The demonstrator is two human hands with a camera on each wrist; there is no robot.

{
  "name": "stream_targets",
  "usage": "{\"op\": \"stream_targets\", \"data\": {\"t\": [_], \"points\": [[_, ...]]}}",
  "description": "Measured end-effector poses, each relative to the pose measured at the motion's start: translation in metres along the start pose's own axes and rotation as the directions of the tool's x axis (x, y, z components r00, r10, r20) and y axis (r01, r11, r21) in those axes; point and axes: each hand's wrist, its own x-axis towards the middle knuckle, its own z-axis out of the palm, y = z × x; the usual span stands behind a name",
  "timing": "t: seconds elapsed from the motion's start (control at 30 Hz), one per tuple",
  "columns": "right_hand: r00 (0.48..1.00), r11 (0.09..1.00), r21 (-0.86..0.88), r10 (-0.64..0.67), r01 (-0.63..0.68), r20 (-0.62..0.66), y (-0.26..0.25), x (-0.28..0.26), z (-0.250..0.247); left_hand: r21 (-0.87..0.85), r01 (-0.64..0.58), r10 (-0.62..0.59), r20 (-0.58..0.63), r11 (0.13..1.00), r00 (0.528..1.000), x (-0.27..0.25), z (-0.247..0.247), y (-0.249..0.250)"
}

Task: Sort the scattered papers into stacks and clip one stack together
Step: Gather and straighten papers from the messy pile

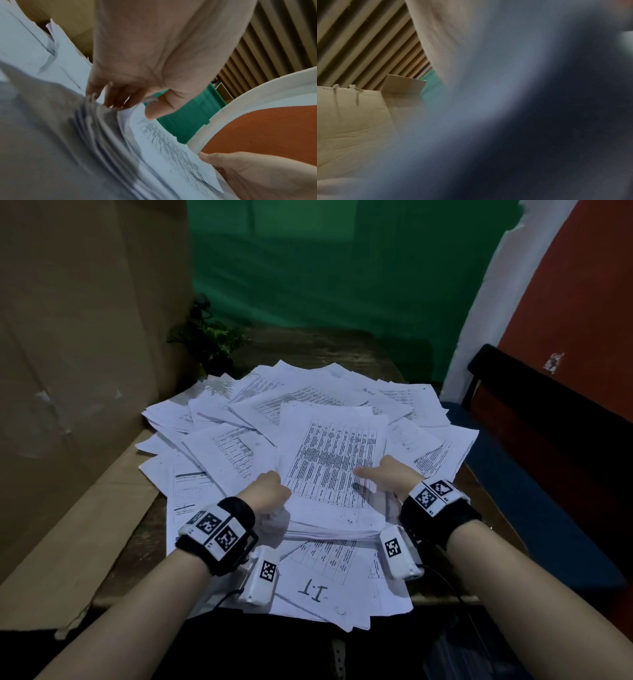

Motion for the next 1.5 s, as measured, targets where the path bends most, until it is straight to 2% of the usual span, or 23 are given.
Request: {"op": "stream_targets", "data": {"t": [0.07,0.17,0.23,0.27,0.3,0.37,0.43,0.47,0.57,0.7,0.77,0.8,0.87,0.93,0.97,1.03,1.1,1.17,1.23,1.27,1.37,1.43,1.5], "points": [[0.999,0.999,-0.007,0.036,-0.036,0.001,0.0,0.002,0.003,-0.151,-0.008,0.01,0.012,0.988,1.0,-0.005,-0.01,-0.008],[0.996,0.998,0.025,0.06,-0.061,0.061,0.008,0.011,0.004,-0.466,0.034,-0.127,-0.17,0.884,0.977,-0.003,-0.045,-0.04],[0.995,0.997,0.046,0.062,-0.066,0.083,0.013,0.017,0.003,-0.578,0.042,-0.291,-0.345,0.815,0.892,-0.007,-0.07,-0.071],[0.993,0.996,0.059,0.067,-0.073,0.097,0.014,0.02,0.004,-0.606,0.061,-0.364,-0.392,0.793,0.845,-0.008,-0.079,-0.09],[0.993,0.994,0.077,0.065,-0.073,0.095,0.014,0.023,0.005,-0.614,0.112,-0.414,-0.376,0.782,0.829,-0.013,-0.084,-0.104],[0.999,0.993,0.106,0.04,-0.043,0.034,0.016,0.03,0.01,-0.674,0.163,-0.431,-0.25,0.72,0.867,-0.018,-0.084,-0.122],[1.0,0.992,0.122,0.028,-0.028,0.003,0.019,0.032,0.015,-0.816,0.15,-0.408,-0.113,0.558,0.906,-0.018,-0.079,-0.124],[1.0,0.991,0.131,0.026,-0.027,0.01,0.019,0.032,0.016,-0.841,0.142,-0.383,-0.082,0.522,0.92,-0.016,-0.078,-0.123],[0.999,0.99,0.135,0.035,-0.036,0.013,0.022,0.034,0.017,-0.773,0.148,-0.277,-0.038,0.617,0.96,-0.018,-0.069,-0.103],[0.994,0.957,0.273,0.081,-0.098,0.075,0.024,0.032,0.01,-0.709,-0.034,-0.168,-0.213,0.705,0.962,-0.026,-0.072,-0.082],[0.996,0.983,0.159,0.08,-0.086,0.047,0.024,0.03,0.006,-0.604,-0.204,-0.068,-0.395,0.77,0.916,-0.035,-0.081,-0.067],[0.998,0.991,0.115,0.06,-0.063,0.034,0.025,0.031,0.005,-0.504,-0.281,-0.007,-0.496,0.817,0.868,-0.041,-0.088,-0.06],[0.999,0.995,0.098,0.027,-0.031,0.037,0.024,0.03,0.006,-0.277,-0.403,0.137,-0.654,0.872,0.744,-0.054,-0.11,-0.042],[1.0,0.993,0.121,0.006,-0.007,0.008,0.03,0.037,0.009,-0.039,-0.434,0.262,-0.747,0.9,0.611,-0.069,-0.138,-0.026],[1.0,0.99,0.143,0.009,-0.008,-0.006,0.029,0.034,0.01,0.036,-0.44,0.312,-0.757,0.897,0.575,-0.075,-0.151,-0.019],[0.999,0.958,0.283,0.044,-0.046,0.014,0.031,0.029,0.011,0.054,-0.508,0.373,-0.746,0.86,0.552,-0.09,-0.171,0.0],[0.996,0.92,0.384,0.064,-0.08,0.055,0.026,0.015,0.006,-0.039,-0.675,0.431,-0.742,0.737,0.513,-0.105,-0.18,0.019],[0.997,0.964,0.266,0.004,0.017,-0.078,0.017,0.006,-0.004,-0.123,-0.776,0.447,-0.757,0.618,0.476,-0.112,-0.183,0.031],[0.955,0.934,0.273,-0.162,0.23,-0.249,0.001,-0.007,-0.011,-0.181,-0.815,0.44,-0.767,0.551,0.468,-0.107,-0.181,0.038],[0.94,0.858,0.403,-0.232,0.319,-0.25,-0.009,-0.019,-0.014,-0.205,-0.82,0.42,-0.778,0.534,0.467,-0.101,-0.177,0.04],[0.877,0.603,0.707,-0.477,0.369,-0.051,-0.035,-0.05,-0.017,-0.289,-0.811,0.336,-0.801,0.509,0.496,-0.076,-0.152,0.047],[0.837,0.549,0.735,-0.545,0.399,-0.048,-0.043,-0.055,-0.015,-0.354,-0.767,0.297,-0.772,0.535,0.563,-0.059,-0.129,0.052],[0.848,0.523,0.716,-0.495,0.463,-0.188,-0.043,-0.052,-0.014,-0.365,-0.639,0.279,-0.676,0.677,0.682,-0.045,-0.113,0.053]]}}
